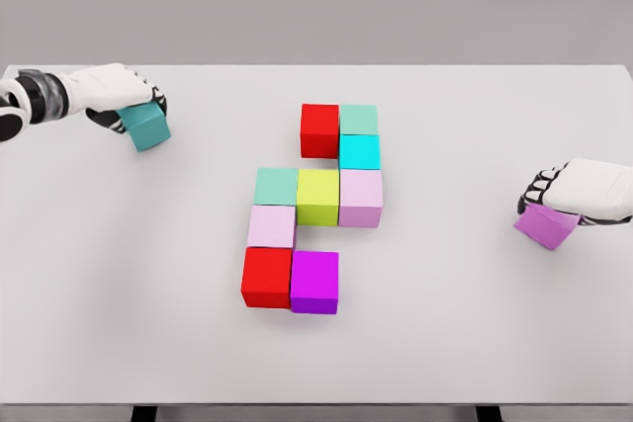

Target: Assemble the squares on the desktop into the number 2

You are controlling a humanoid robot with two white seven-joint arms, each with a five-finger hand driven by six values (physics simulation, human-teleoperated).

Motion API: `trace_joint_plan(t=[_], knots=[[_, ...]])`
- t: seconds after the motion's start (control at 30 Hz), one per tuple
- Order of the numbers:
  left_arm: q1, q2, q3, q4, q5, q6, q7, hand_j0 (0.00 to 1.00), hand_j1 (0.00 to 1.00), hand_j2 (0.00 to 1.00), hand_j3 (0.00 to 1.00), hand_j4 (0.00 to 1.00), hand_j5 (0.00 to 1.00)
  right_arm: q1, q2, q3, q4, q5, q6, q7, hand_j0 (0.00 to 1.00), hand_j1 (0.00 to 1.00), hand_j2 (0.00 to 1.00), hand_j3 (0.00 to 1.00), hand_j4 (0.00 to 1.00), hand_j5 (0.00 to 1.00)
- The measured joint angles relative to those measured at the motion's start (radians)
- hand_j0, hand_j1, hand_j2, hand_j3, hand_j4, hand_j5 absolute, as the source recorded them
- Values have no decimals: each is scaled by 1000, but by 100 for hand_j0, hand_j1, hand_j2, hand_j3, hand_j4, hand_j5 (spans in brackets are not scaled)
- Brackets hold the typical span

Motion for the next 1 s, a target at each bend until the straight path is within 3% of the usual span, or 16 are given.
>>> trace_joint_plan(t=[0.7, 1.0], knots=[[-60, -97, -3, 94, -3, 0, -12, 64, 64, 64, 64, 64, 64, 0, -17, -16, -130, -3, -1, 3, 57, 57, 57, 57, 57, 57], [-80, -134, -3, 124, -3, 0, -15, 64, 64, 64, 64, 64, 64, 0, -21, -12, -146, -9, -1, 3, 57, 57, 57, 57, 57, 57]])
